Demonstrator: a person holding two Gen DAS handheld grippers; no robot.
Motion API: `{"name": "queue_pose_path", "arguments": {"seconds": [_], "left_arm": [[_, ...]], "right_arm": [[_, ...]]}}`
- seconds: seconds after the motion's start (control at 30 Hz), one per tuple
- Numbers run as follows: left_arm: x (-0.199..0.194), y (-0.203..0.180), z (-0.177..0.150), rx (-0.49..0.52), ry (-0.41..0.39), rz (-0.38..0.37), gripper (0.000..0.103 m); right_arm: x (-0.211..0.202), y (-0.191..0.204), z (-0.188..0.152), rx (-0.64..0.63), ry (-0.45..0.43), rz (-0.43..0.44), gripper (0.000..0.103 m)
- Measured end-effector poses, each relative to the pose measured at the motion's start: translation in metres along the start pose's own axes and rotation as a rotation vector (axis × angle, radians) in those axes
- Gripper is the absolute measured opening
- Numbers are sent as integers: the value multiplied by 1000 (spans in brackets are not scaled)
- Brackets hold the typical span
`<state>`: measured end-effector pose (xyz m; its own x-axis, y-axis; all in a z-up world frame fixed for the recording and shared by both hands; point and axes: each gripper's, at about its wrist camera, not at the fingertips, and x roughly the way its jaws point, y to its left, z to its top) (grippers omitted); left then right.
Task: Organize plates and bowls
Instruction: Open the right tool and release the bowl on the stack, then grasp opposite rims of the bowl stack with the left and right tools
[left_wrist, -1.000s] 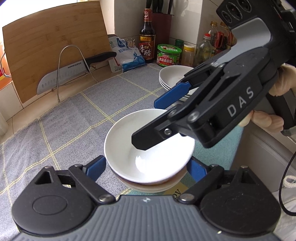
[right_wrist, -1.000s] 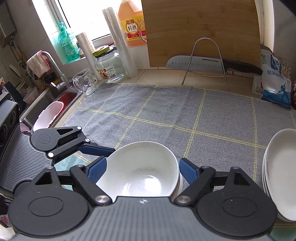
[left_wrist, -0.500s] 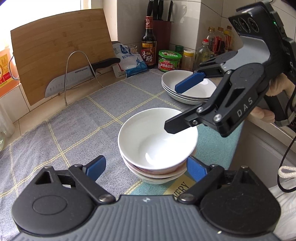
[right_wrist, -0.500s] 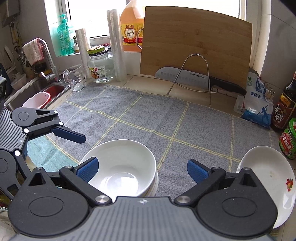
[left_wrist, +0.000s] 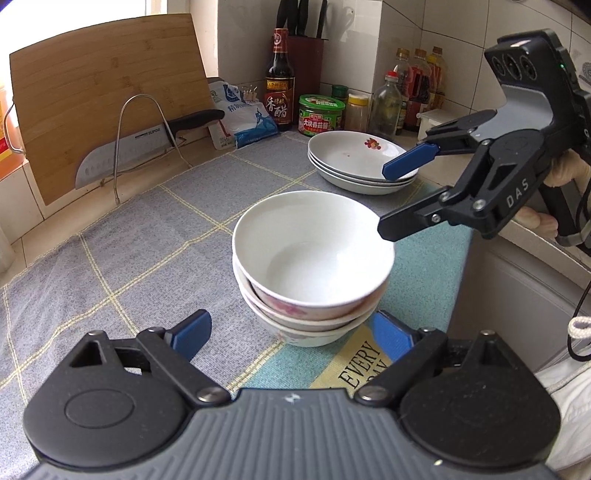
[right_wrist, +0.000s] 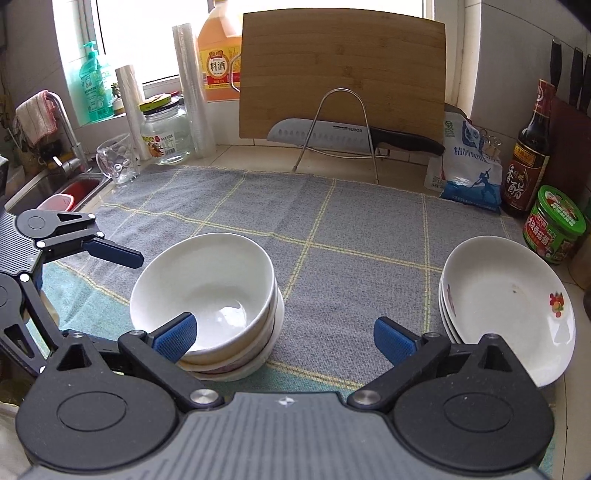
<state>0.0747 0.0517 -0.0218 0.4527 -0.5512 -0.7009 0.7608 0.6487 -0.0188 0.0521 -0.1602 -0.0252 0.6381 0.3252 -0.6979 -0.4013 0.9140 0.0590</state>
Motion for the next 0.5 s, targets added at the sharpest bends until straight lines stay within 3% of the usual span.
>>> {"name": "queue_pose_path", "arguments": {"seconds": [0.1, 0.23, 0.5], "left_arm": [[6, -8, -2, 14, 23, 18, 94], [16, -21, -4, 10, 53, 108, 94], [33, -33, 0, -67, 124, 257, 94]], "right_arm": [[-5, 1, -2, -68, -2, 63, 103], [4, -2, -10, -190, 42, 173, 103], [38, -14, -19, -437, 68, 201, 103]]}}
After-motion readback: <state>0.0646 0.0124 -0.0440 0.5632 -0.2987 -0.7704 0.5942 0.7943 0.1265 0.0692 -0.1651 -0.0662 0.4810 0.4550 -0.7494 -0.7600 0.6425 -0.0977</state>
